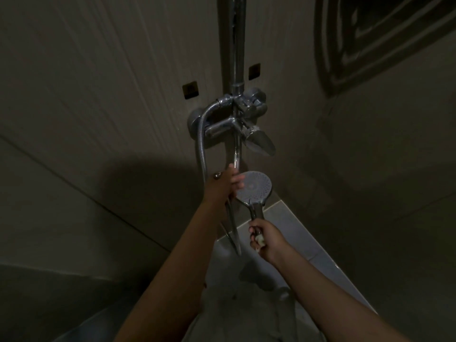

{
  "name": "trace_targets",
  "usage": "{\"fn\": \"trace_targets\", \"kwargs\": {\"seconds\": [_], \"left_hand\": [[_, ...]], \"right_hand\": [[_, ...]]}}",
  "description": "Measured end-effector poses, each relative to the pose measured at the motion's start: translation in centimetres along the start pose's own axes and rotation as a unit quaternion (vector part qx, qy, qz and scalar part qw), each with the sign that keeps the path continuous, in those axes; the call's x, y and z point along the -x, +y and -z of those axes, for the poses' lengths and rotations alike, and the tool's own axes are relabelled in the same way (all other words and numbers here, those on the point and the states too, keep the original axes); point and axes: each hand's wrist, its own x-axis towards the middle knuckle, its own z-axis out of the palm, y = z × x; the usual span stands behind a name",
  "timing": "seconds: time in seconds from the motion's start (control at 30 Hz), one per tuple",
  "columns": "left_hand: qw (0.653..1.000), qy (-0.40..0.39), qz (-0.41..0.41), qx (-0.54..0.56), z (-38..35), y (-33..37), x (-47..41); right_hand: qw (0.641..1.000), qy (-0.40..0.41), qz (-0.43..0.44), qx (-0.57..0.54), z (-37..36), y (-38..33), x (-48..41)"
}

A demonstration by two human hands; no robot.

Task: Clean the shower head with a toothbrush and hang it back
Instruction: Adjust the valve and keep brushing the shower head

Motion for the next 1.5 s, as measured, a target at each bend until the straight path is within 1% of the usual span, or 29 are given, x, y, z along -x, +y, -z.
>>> {"fn": "trace_targets", "kwargs": {"seconds": [0.03, 0.1, 0.17, 0.2, 0.4, 0.5, 0.57, 0.7, 0.77, 0.9, 1.03, 1.17, 1.23, 1.43, 1.5], "left_hand": [[1.000, 0.017, -0.003, 0.006, 0.4, -0.1, -0.2], [0.998, 0.059, 0.001, -0.022, 1.4, -1.1, -0.8], [0.994, 0.085, 0.033, -0.060, 2.4, -3.0, -1.5], [0.992, 0.082, 0.057, -0.073, 2.7, -3.9, -1.6], [0.976, -0.026, 0.179, -0.122, 3.1, -8.4, -1.3], [0.965, -0.071, 0.208, -0.141, 3.4, -9.4, -1.0], [0.960, -0.086, 0.225, -0.143, 3.6, -9.7, -0.8], [0.960, -0.109, 0.221, -0.130, 3.5, -10.0, -0.6], [0.956, -0.117, 0.226, -0.142, 3.0, -10.4, -0.7], [0.955, -0.110, 0.219, -0.165, 2.5, -10.8, -0.5], [0.963, -0.082, 0.203, -0.155, 2.6, -11.4, -0.1], [0.964, -0.064, 0.209, -0.148, 2.7, -11.7, -0.1], [0.964, -0.051, 0.198, -0.168, 3.1, -12.1, -0.2], [0.963, -0.076, 0.236, -0.101, 4.1, -13.0, 0.1], [0.966, -0.062, 0.234, -0.095, 4.2, -12.8, 0.5]], "right_hand": [[1.000, 0.000, -0.004, 0.000, 0.0, 0.0, 0.0], [1.000, -0.002, -0.010, -0.005, 0.0, 0.0, -0.1], [1.000, -0.001, -0.013, -0.011, -0.1, -0.1, -0.1], [1.000, -0.002, -0.014, -0.013, -0.2, -0.1, 0.0], [1.000, -0.014, -0.006, -0.010, -0.4, -0.4, 0.5], [0.999, -0.023, -0.001, -0.023, -0.7, -0.3, 0.6], [0.999, -0.017, 0.003, -0.030, -0.8, -0.4, 0.6], [0.999, 0.008, -0.003, -0.032, -1.0, -0.2, 0.4], [0.999, 0.023, -0.004, -0.028, -1.2, -0.1, 0.4], [0.999, 0.037, 0.009, 0.010, -1.4, 0.0, 0.7], [0.992, 0.050, 0.048, 0.104, -1.4, 0.3, 0.9], [0.966, 0.091, 0.065, 0.232, -1.1, 0.5, 0.5], [0.956, 0.106, 0.063, 0.268, -0.7, 0.5, 0.6], [0.974, 0.105, 0.030, 0.196, 0.3, 0.7, 1.9], [0.974, 0.115, 0.022, 0.192, 0.6, 1.0, 1.9]]}}
